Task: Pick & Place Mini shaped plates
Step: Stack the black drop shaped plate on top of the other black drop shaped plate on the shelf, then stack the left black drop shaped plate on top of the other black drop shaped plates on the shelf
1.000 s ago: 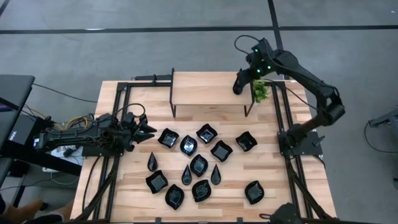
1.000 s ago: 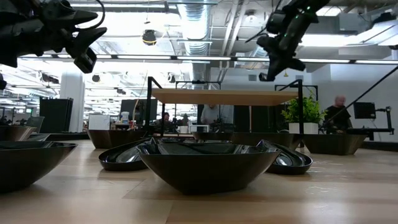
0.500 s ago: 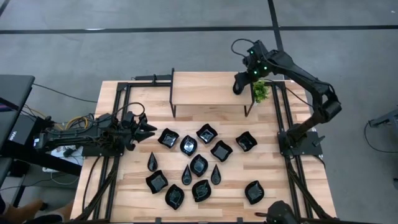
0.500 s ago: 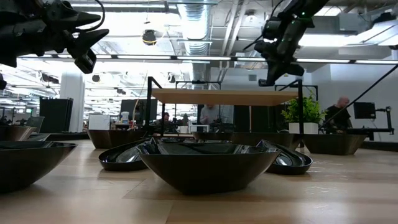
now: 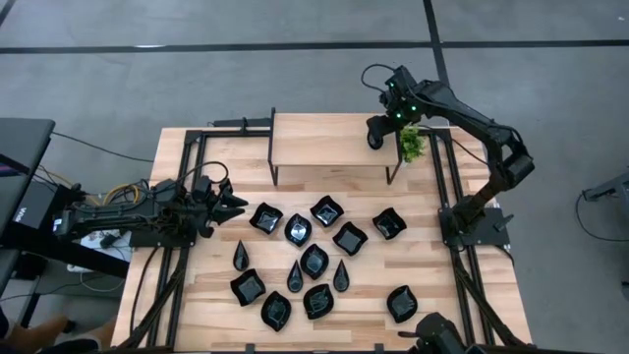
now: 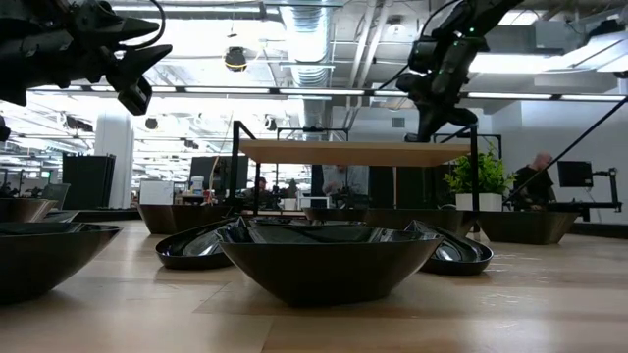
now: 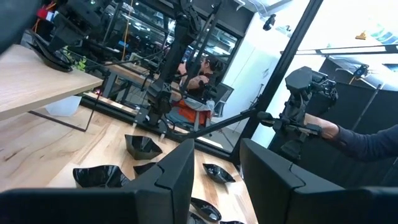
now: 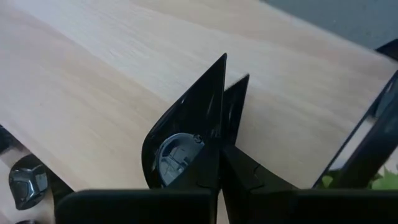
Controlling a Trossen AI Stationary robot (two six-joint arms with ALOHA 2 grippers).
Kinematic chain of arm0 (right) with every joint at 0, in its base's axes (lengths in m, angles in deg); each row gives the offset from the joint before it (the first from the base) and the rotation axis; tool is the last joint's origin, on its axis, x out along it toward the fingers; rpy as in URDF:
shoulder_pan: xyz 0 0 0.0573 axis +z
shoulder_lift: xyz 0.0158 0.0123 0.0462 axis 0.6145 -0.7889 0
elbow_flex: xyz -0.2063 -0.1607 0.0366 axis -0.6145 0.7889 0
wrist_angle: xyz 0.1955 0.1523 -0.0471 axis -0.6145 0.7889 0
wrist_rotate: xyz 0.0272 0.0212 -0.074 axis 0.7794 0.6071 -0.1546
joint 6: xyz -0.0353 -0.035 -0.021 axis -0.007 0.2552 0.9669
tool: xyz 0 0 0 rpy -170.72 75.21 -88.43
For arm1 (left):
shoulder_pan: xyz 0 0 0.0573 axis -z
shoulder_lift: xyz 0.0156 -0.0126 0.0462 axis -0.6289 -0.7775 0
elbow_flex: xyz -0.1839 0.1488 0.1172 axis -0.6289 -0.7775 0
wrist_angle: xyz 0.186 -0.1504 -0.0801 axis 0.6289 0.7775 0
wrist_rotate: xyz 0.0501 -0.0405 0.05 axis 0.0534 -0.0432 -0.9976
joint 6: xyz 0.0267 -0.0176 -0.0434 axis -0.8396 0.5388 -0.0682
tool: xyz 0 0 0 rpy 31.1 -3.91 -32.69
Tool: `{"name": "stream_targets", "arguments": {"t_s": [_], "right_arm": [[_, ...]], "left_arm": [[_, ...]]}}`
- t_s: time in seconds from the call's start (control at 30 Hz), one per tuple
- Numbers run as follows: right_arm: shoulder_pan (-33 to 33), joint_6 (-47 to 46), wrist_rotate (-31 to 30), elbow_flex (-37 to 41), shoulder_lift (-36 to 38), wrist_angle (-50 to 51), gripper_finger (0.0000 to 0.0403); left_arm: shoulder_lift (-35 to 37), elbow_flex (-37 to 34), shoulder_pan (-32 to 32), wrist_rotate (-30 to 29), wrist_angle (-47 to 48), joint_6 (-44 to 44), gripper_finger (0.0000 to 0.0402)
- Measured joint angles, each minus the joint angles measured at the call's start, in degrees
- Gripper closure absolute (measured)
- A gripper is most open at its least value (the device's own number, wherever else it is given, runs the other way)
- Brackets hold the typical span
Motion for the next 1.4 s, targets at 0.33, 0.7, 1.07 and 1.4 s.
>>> {"name": "stream_targets", "arguments": {"t_s": [0.33, 0.7, 1.07, 1.4], "right_arm": [[0.0, -2.85, -1.31, 0.0, 0.0, 0.73, 0.0403], [0.0, -4.42, -1.31, -0.02, 0.0, 1.36, 0.0385], [0.09, -5.29, -1.31, 0.0, 0.0, 1.25, 0.0358], [1.15, -5.49, -1.77, -2.24, 7.04, 5.04, 0.0365]], "left_arm": [[0.0, 0.02, 0.0, -0.02, -0.02, 0.0, 0.027], [0.0, 0.02, 0.0, -0.02, 0.0, 0.0, 0.027], [0.0, 0.02, 0.02, 0.0, -0.02, 0.0, 0.027], [0.0, 0.02, 0.02, 0.0, 0.0, 0.0, 0.027]]}}
